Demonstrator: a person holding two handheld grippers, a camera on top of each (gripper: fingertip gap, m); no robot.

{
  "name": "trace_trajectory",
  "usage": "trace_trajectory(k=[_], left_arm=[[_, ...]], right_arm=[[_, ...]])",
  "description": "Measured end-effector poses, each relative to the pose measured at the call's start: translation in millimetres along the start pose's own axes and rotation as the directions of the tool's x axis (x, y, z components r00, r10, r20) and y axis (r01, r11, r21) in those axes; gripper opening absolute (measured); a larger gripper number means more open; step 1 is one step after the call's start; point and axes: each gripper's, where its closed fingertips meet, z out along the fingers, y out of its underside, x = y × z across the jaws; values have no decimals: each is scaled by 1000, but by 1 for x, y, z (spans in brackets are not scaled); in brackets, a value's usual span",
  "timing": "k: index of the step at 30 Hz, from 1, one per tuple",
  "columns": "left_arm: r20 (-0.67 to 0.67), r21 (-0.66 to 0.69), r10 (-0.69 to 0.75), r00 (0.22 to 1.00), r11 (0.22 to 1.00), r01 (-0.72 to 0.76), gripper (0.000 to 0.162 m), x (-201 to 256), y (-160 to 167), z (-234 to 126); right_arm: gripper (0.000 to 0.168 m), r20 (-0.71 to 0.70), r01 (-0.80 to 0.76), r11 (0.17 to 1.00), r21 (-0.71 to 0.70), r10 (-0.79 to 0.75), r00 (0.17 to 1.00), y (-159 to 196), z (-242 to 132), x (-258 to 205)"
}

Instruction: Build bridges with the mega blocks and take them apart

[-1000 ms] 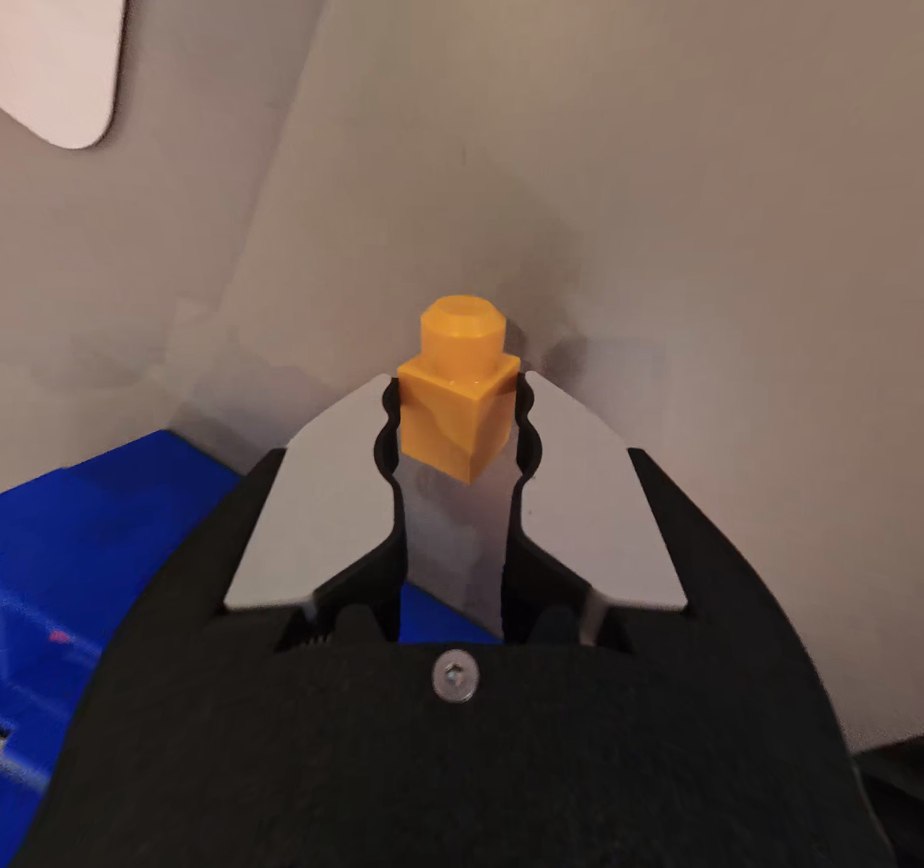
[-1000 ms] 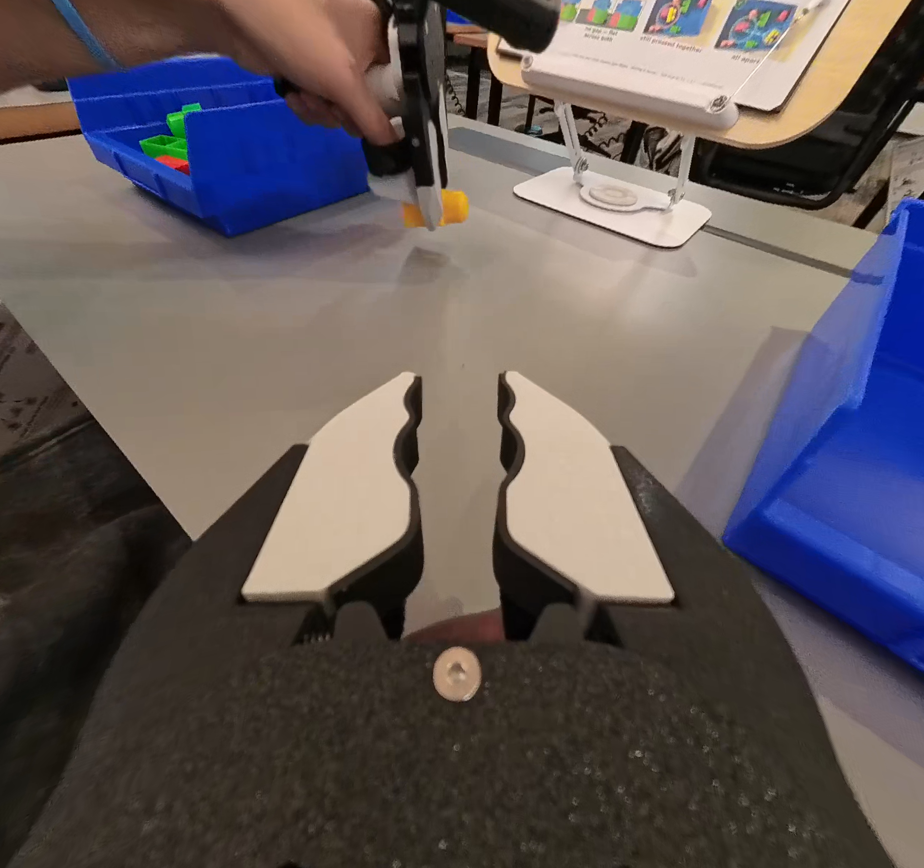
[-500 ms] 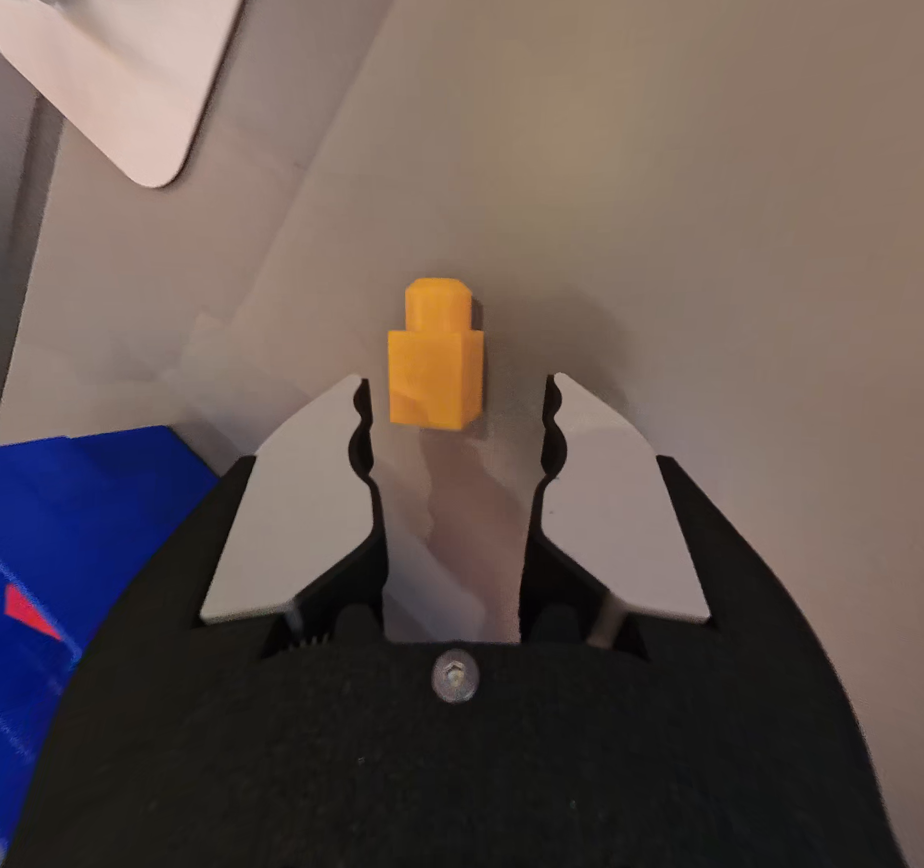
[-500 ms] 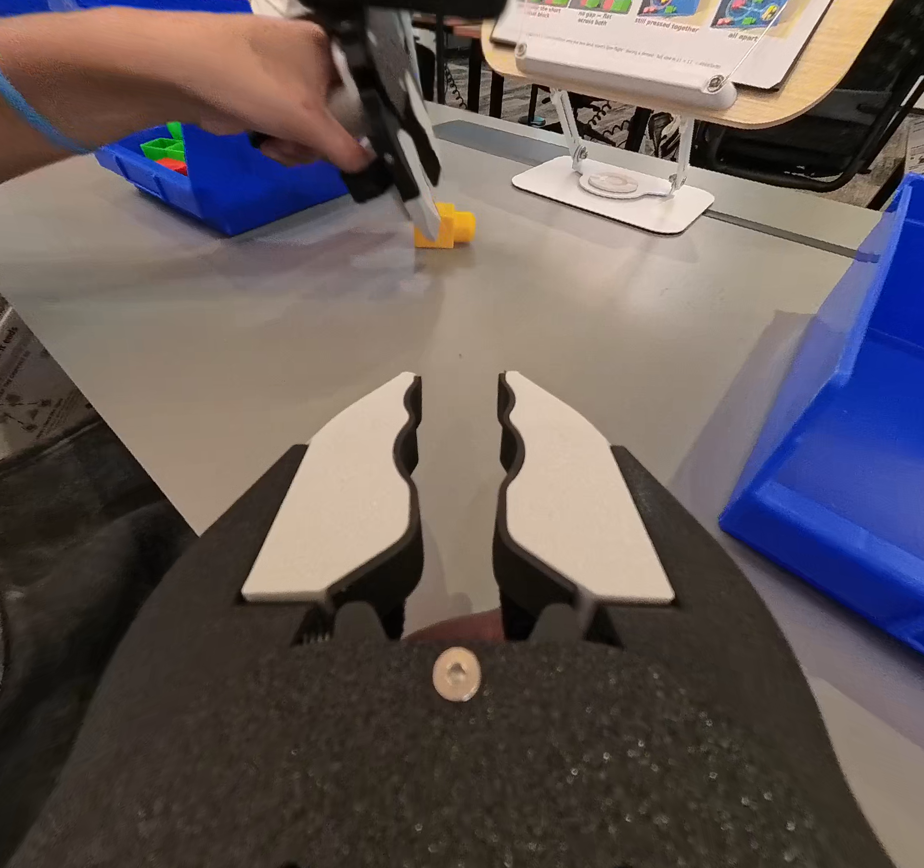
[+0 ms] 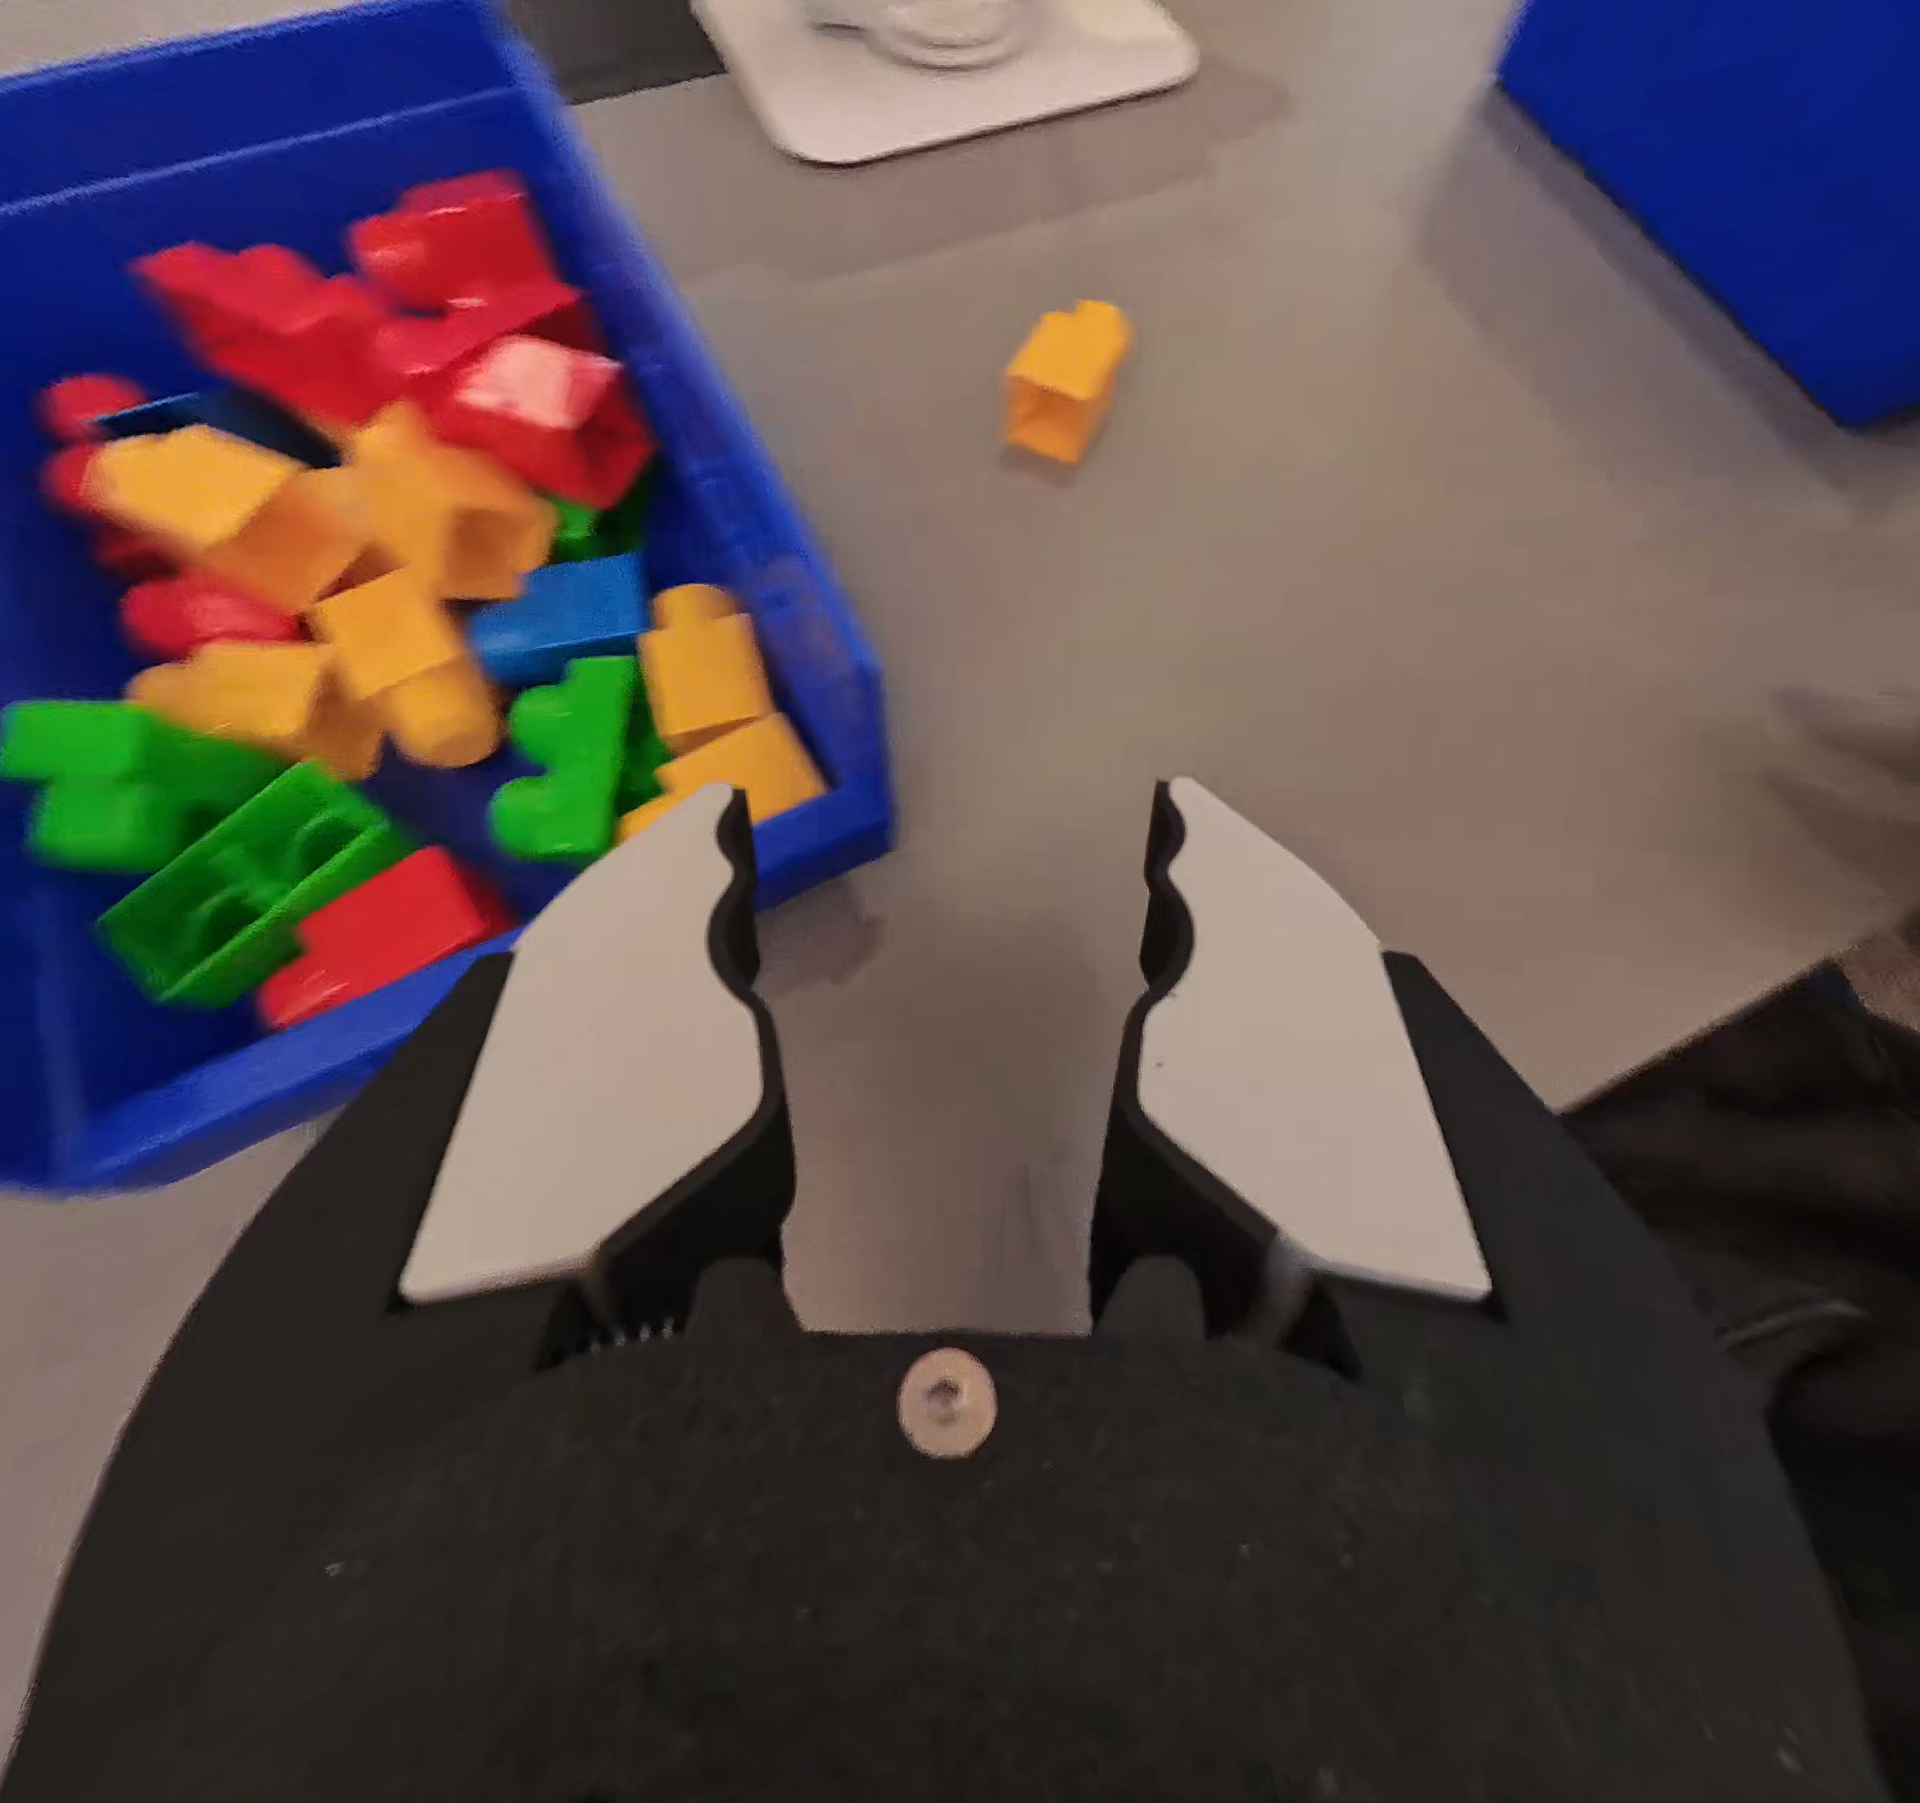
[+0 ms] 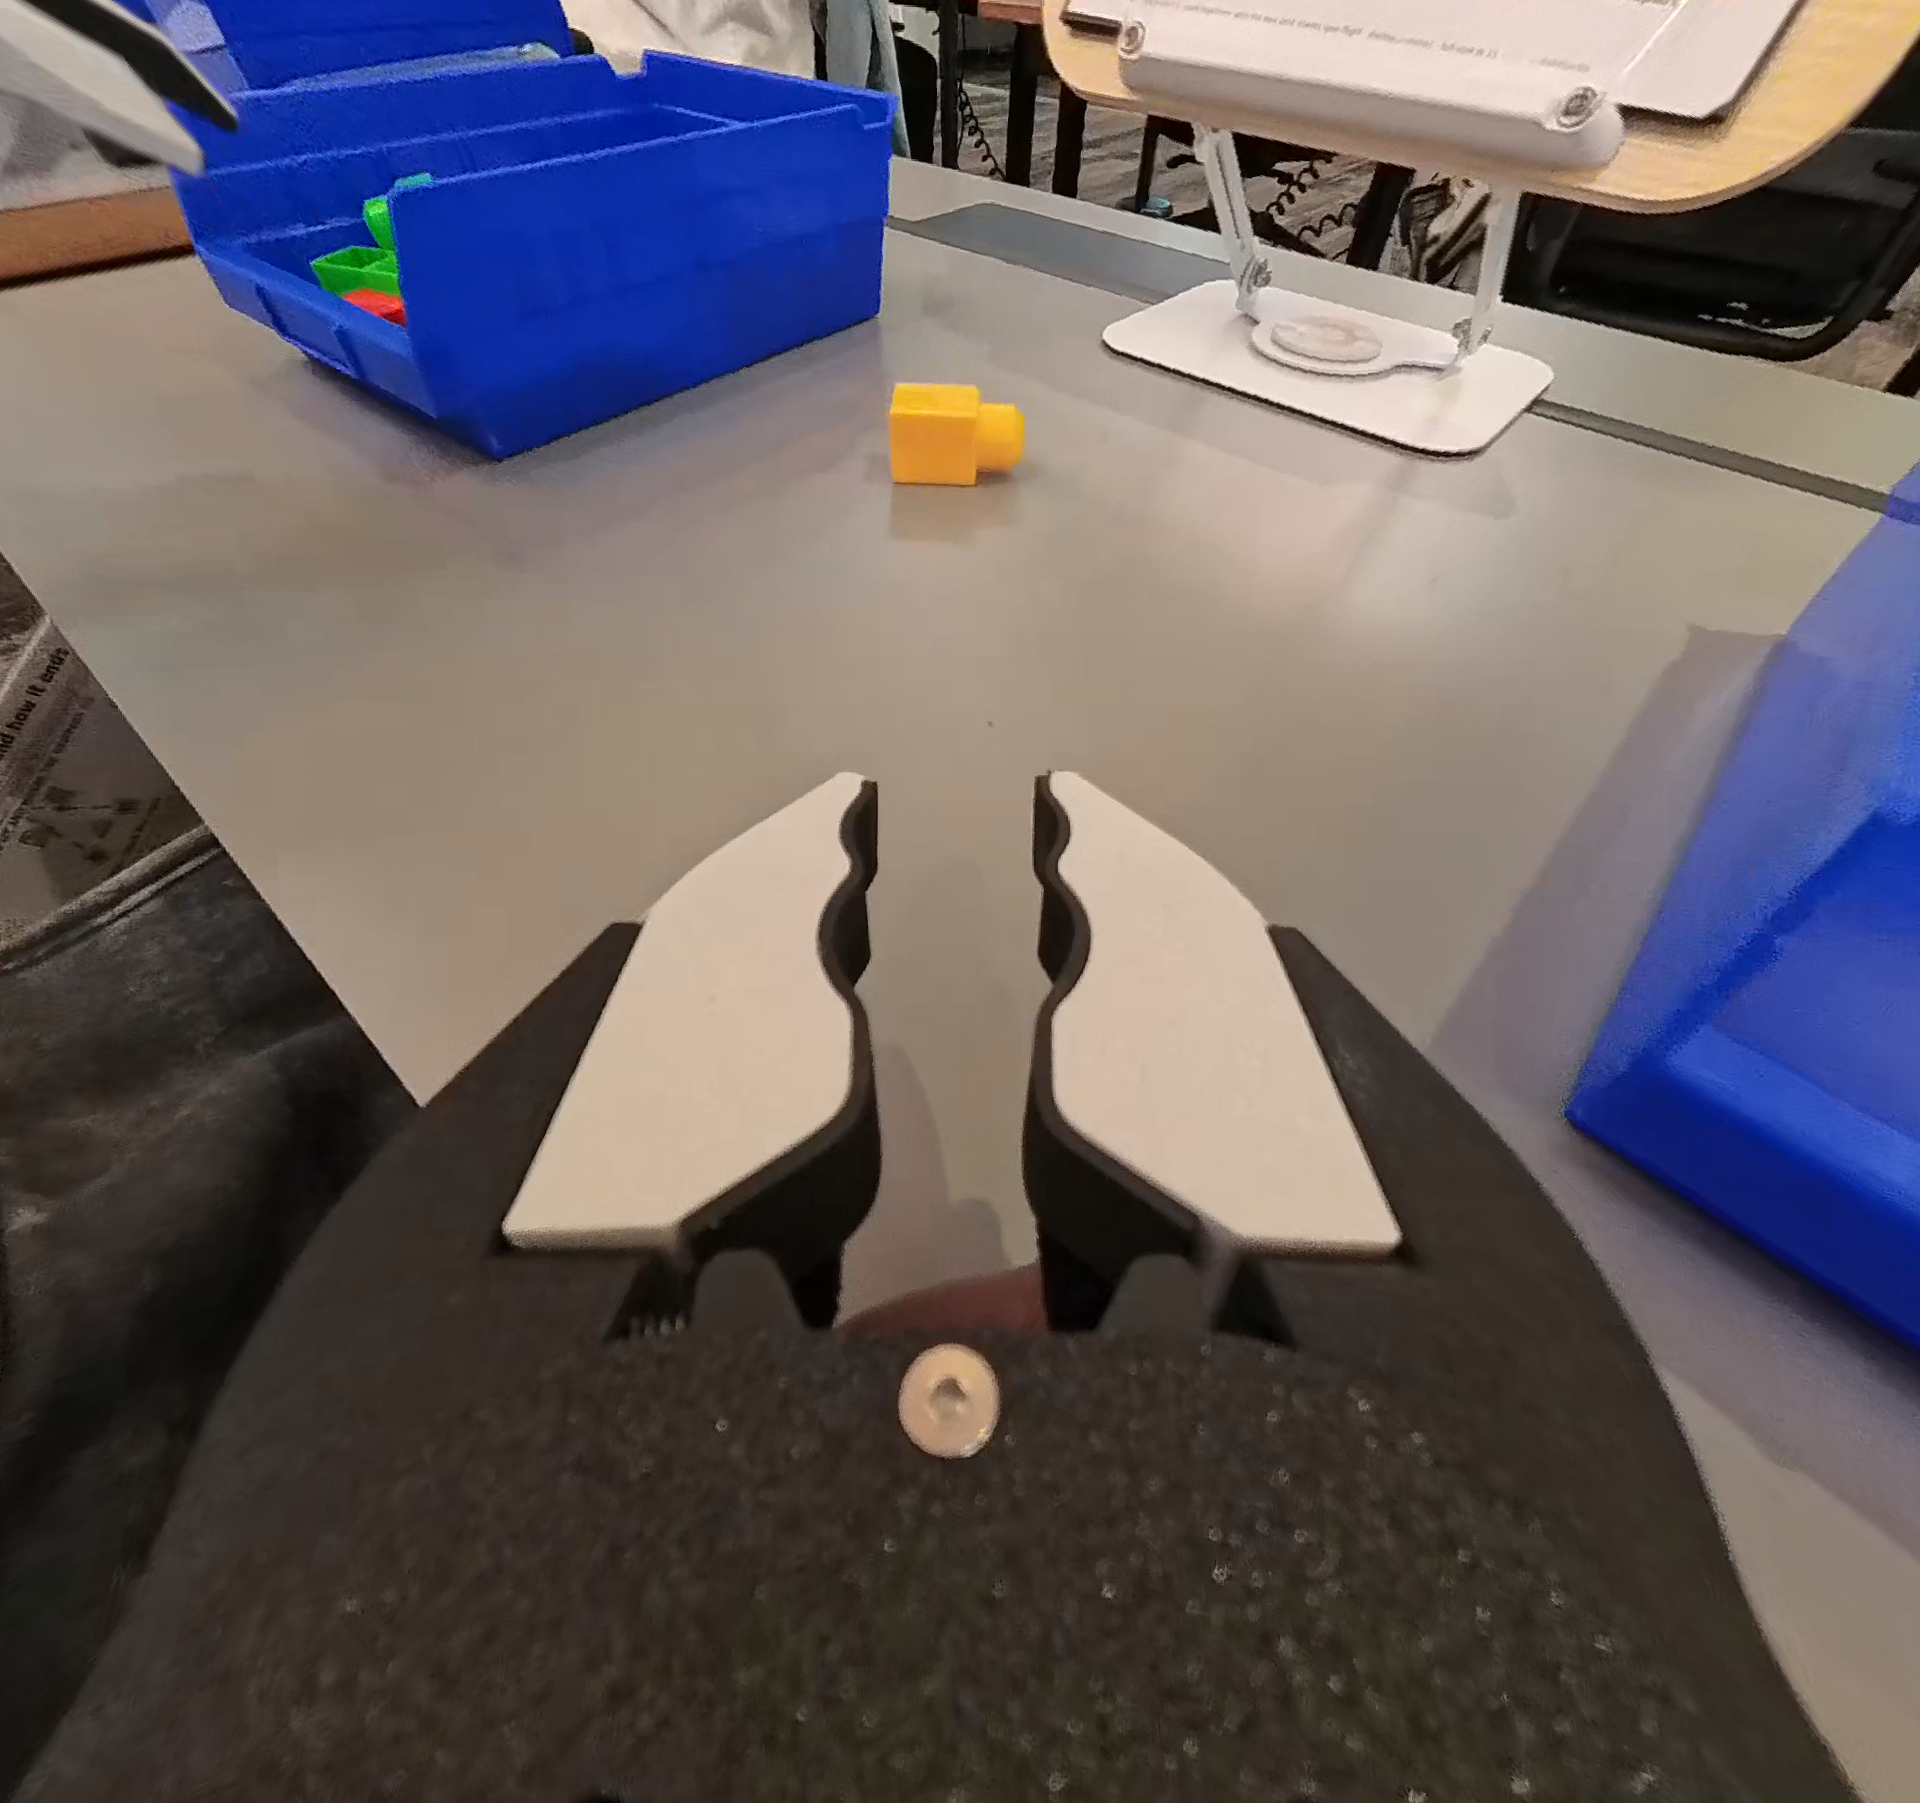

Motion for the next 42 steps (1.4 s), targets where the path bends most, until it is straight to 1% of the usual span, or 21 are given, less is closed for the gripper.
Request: trace_trajectory(k=[1,3,7,9,11,13,14,15,16,18,21,23,27,28,29,30,33,35,37,40,42], left_arm=[[43,5,-28,999,1000,28,73,-17,-3,-5],[126,19,-22,992,1000,19,72,-48,-15,-8],[280,13,-22,960,1000,19,70,-106,-47,7],[347,22,-96,933,995,94,63,-141,-60,23],[355,-17,-207,912,974,228,63,-171,-64,47],[340,-54,-334,879,927,372,63,-192,-66,70],[348,-71,-377,859,902,425,59,-202,-65,79],[368,-97,-402,838,880,464,61,-211,-62,86],[382,-124,-421,822,859,497,66,-216,-59,92],[389,-154,-456,800,824,545,65,-219,-58,101],[494,-190,-432,755,794,578,62,-235,-49,103],[528,-240,-447,722,737,632,61,-239,-35,108],[535,-325,-515,670,607,725,63,-230,-12,123],[532,-329,-523,666,597,732,60,-227,-12,127],[536,-339,-509,673,601,724,42,-226,-12,128],[548,-349,-485,681,607,714,41,-227,-10,128],[581,-386,-449,679,582,716,40,-231,-6,121],[563,-418,-423,710,596,686,39,-232,-11,116],[503,-412,-406,763,664,624,39,-233,-34,112],[356,-416,-235,904,827,378,39,-214,-91,101],[179,-385,-88,980,910,152,39,-170,-129,92]], right_arm=[[28,5,6,1000,1,-6,1000,-1,2,-2],[28,26,16,1000,-3,-16,1000,-2,6,-7],[28,33,71,997,-9,-71,997,-3,12,-14],[28,29,99,995,-14,-98,995,-3,14,-15],[28,29,110,994,-25,-109,994,-1,15,-17],[28,37,108,994,-17,-108,994,-2,15,-17],[28,38,102,995,-14,-102,994,-2,14,-16],[28,37,95,995,-12,-95,995,-2,13,-14],[28,39,86,996,-9,-86,996,-2,12,-13],[28,47,65,998,-5,-64,997,-3,11,-12],[28,57,57,998,-11,-56,997,-2,11,-13],[28,59,75,997,-23,-73,996,0,12,-15],[28,58,136,990,-42,-133,989,2,13,-22],[28,57,152,987,-48,-149,987,3,14,-23],[28,56,167,984,-54,-164,985,4,14,-25],[28,54,183,981,-60,-180,982,5,14,-26],[28,51,220,973,-67,-217,975,7,14,-28],[28,43,233,970,-73,-231,972,8,13,-27],[28,38,225,972,-70,-223,974,8,12,-24],[28,35,183,982,-54,-181,983,5,11,-19],[28,14,159,987,-36,-159,987,2,10,-14]])
